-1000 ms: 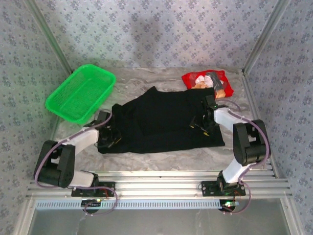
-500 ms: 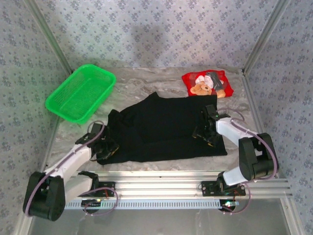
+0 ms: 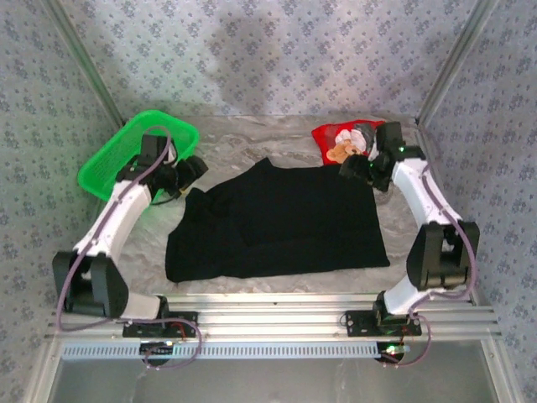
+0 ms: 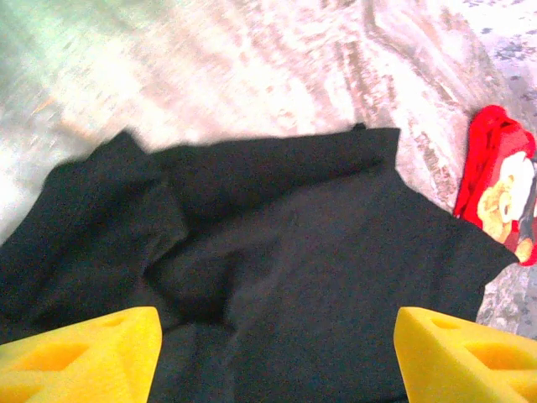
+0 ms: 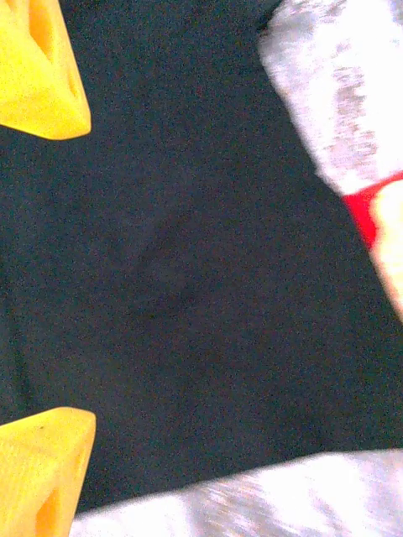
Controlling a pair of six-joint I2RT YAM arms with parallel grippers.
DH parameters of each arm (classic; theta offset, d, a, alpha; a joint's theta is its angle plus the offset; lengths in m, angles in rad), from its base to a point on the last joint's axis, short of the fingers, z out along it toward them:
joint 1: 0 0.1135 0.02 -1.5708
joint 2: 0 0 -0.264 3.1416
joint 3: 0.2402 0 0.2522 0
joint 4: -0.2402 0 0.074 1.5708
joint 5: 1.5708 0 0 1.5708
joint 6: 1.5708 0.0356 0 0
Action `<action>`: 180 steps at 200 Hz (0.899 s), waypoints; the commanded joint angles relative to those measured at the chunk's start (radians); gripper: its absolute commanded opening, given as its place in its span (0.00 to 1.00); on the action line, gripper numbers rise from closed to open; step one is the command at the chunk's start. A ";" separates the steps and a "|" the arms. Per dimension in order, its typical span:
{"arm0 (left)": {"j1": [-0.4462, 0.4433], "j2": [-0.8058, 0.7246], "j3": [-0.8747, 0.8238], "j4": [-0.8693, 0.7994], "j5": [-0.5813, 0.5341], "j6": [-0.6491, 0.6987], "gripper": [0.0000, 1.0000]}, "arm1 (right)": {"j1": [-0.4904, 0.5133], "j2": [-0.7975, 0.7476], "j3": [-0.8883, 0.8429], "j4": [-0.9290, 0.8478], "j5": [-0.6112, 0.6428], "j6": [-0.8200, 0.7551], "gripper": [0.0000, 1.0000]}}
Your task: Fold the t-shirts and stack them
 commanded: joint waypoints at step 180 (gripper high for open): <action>0.041 0.522 0.319 0.060 0.325 0.257 0.68 | -0.125 0.625 0.395 0.120 0.014 -0.186 0.67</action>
